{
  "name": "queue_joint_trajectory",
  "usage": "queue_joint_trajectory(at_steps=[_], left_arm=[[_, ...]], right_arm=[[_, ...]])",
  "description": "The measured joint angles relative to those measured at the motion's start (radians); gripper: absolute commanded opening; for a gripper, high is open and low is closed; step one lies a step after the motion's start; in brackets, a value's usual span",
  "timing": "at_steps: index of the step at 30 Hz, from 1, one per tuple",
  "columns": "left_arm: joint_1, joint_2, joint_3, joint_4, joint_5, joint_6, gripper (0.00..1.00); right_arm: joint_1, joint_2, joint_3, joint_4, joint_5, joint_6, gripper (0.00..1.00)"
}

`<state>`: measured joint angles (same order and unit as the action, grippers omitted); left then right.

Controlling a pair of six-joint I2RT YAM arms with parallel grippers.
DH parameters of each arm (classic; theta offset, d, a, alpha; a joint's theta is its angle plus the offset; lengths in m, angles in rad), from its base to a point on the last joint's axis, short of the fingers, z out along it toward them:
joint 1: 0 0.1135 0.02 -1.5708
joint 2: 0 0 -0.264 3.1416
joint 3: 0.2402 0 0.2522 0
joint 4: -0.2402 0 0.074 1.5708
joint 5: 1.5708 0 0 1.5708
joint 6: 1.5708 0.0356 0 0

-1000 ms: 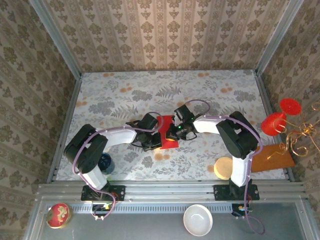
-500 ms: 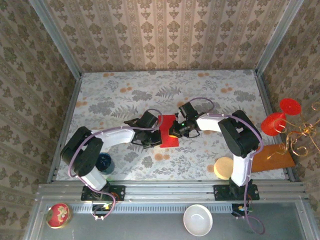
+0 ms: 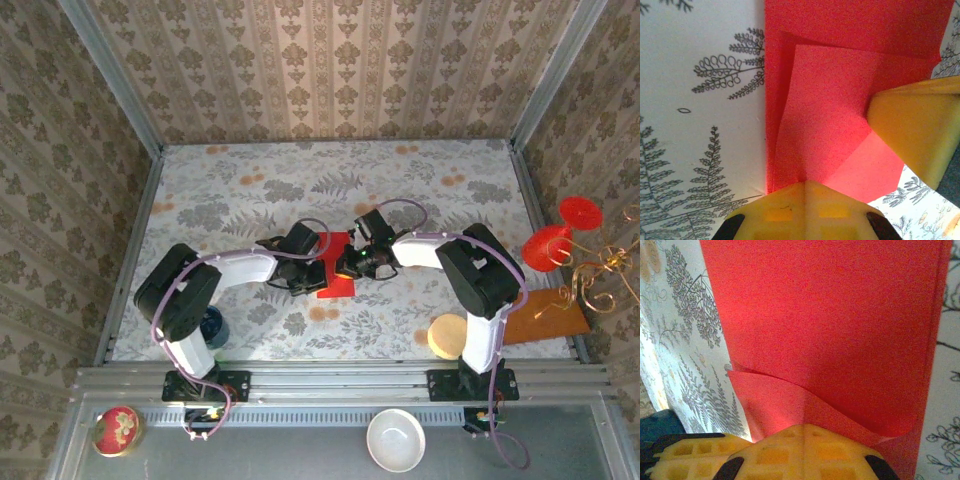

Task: Fold a paper plane with a square sheet of paper (pick it up from the middle)
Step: Fold the triangle a second time at the center of the table.

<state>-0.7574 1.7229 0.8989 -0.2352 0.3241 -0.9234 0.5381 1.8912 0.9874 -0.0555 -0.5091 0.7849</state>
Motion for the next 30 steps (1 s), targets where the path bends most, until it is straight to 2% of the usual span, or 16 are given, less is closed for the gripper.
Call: queue_joint_trajectory(at_steps=[6, 13, 18, 25, 30], left_arm=[[0.001, -0.003, -0.011, 0.005, 0.0, -0.024, 0.01], [0.006, -0.019, -0.042, 0.039, 0.008, -0.039, 0.01], [0.006, -0.019, -0.039, 0.031, 0.013, -0.039, 0.01], [0.006, -0.018, -0.029, 0.01, 0.013, -0.038, 0.01], [0.006, -0.016, -0.024, 0.0, 0.016, -0.038, 0.01]], right_arm=[[-0.014, 0.0, 0.031, -0.068, 0.027, -0.054, 0.02], [-0.11, 0.024, 0.112, -0.158, 0.104, -0.14, 0.03], [-0.138, 0.019, 0.122, -0.165, 0.145, -0.165, 0.04], [-0.104, -0.147, 0.029, -0.14, 0.121, -0.162, 0.04], [-0.015, -0.122, 0.019, -0.094, 0.075, -0.145, 0.03]])
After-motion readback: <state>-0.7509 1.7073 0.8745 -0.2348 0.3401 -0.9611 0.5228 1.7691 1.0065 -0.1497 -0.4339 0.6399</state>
